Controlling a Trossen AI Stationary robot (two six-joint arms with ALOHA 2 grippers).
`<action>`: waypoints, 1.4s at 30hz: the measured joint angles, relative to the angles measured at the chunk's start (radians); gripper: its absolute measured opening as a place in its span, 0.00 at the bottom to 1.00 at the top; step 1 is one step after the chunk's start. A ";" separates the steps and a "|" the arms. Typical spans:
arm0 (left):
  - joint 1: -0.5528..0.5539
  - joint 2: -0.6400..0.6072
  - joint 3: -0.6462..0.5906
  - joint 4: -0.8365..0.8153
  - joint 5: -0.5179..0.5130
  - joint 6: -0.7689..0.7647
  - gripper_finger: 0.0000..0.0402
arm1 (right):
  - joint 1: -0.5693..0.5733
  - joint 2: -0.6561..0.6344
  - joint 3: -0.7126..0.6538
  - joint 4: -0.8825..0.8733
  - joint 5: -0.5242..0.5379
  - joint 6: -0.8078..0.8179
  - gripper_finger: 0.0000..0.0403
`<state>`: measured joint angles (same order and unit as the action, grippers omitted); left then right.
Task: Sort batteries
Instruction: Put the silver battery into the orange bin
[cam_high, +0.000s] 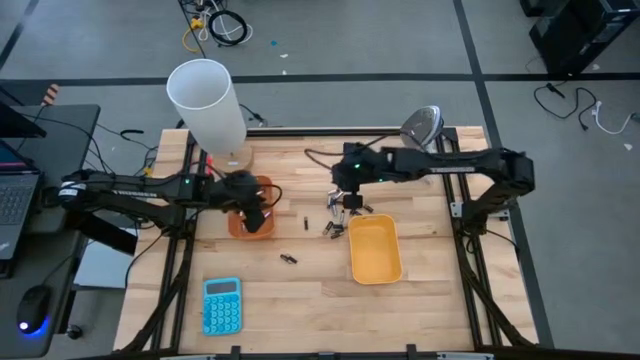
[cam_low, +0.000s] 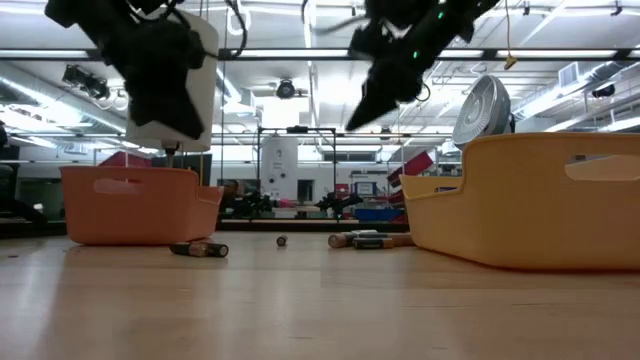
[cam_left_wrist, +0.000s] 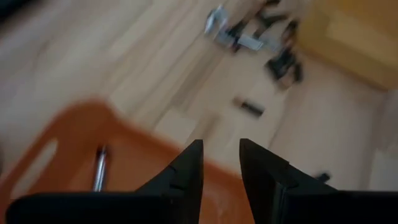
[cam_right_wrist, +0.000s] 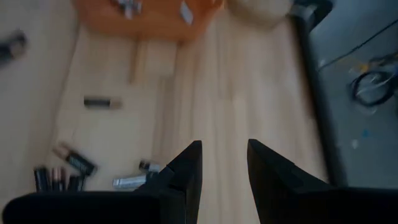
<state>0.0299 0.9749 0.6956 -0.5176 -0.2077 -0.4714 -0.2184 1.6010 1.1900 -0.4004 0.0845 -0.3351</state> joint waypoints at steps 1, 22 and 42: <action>0.000 0.000 0.000 0.030 0.000 0.025 0.26 | 0.000 0.022 0.000 -0.014 0.000 0.000 0.28; 0.000 0.000 0.000 0.104 -0.045 0.176 0.26 | -0.032 0.224 0.000 -0.050 -0.051 0.206 0.29; 0.000 0.000 0.000 0.104 -0.057 0.206 0.26 | -0.031 0.310 0.001 -0.061 -0.055 0.217 0.30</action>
<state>0.0299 0.9745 0.6956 -0.4133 -0.2642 -0.2649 -0.2491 1.9108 1.1911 -0.4613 0.0293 -0.1181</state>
